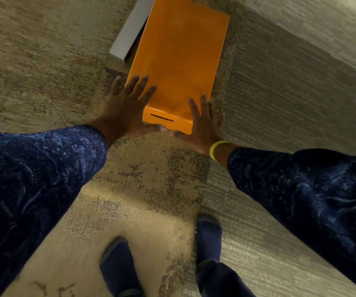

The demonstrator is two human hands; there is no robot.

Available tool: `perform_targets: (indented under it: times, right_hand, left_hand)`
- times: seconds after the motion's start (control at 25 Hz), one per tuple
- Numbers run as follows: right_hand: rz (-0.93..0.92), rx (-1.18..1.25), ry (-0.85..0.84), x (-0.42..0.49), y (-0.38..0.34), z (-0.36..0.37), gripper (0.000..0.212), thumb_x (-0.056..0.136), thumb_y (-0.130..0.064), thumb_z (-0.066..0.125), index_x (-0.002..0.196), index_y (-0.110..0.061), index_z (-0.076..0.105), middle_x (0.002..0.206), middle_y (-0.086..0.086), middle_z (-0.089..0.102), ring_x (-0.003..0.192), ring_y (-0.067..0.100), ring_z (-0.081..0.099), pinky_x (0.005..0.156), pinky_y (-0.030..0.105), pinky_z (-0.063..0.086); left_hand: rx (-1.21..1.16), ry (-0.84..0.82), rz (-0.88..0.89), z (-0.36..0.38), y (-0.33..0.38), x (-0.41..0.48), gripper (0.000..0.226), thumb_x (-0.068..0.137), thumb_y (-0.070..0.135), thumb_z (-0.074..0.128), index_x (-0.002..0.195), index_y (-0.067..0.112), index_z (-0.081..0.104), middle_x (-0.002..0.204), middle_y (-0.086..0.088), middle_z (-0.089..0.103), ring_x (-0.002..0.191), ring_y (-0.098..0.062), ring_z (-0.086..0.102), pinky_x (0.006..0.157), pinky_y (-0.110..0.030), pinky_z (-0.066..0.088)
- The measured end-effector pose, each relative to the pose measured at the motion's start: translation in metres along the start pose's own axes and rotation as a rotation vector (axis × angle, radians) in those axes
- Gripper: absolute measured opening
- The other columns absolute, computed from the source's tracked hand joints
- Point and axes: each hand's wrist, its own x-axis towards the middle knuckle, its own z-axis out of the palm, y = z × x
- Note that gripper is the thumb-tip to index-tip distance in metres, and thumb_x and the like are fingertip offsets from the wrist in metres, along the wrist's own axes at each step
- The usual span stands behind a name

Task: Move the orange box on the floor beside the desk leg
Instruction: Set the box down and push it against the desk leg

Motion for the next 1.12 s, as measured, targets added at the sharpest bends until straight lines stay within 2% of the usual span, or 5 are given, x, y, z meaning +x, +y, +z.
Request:
perform_targets:
  times: [0.28, 0.56, 0.96, 1.12]
  right_hand:
    - [0.017, 0.043, 0.074, 0.009, 0.016, 0.006, 0.101, 0.087, -0.069, 0.051, 0.159, -0.02, -0.002, 0.168, 0.012, -0.012, 0.155, 0.032, -0.008, 0.124, 0.054, -0.002]
    - [0.019, 0.045, 0.092, 0.038, 0.028, 0.003, 0.099, 0.088, -0.072, 0.046, 0.159, -0.021, -0.002, 0.168, 0.011, -0.012, 0.155, 0.031, -0.007, 0.123, 0.057, -0.001]
    - [0.042, 0.086, 0.146, 0.092, 0.041, -0.011, 0.102, 0.086, -0.071, 0.051, 0.159, -0.023, -0.002, 0.168, 0.01, -0.011, 0.155, 0.03, -0.005, 0.124, 0.056, -0.003]
    - [0.13, 0.284, 0.126, 0.105, 0.042, -0.006, 0.11, 0.081, -0.068, 0.061, 0.158, -0.024, -0.003, 0.168, 0.012, -0.012, 0.155, 0.034, -0.002, 0.123, 0.057, 0.009]
  left_hand:
    - [-0.027, 0.023, 0.022, 0.018, 0.003, 0.009, 0.113, 0.074, 0.093, 0.018, 0.159, 0.02, 0.004, 0.169, -0.012, -0.001, 0.155, -0.03, 0.0, 0.122, -0.06, 0.004]
    - [-0.021, 0.033, 0.028, 0.028, -0.006, 0.042, 0.111, 0.075, 0.093, 0.011, 0.159, 0.02, 0.007, 0.168, -0.014, 0.004, 0.154, -0.032, 0.004, 0.122, -0.06, 0.006]
    - [-0.065, 0.043, 0.005, 0.029, -0.024, 0.086, 0.108, 0.079, 0.09, 0.021, 0.159, 0.018, 0.007, 0.168, -0.015, 0.004, 0.154, -0.034, 0.005, 0.121, -0.059, 0.009]
    - [-0.302, 0.031, -0.124, 0.043, -0.032, 0.099, 0.109, 0.079, 0.085, 0.036, 0.158, 0.016, 0.004, 0.169, -0.012, 0.003, 0.154, -0.033, 0.004, 0.121, -0.058, 0.017]
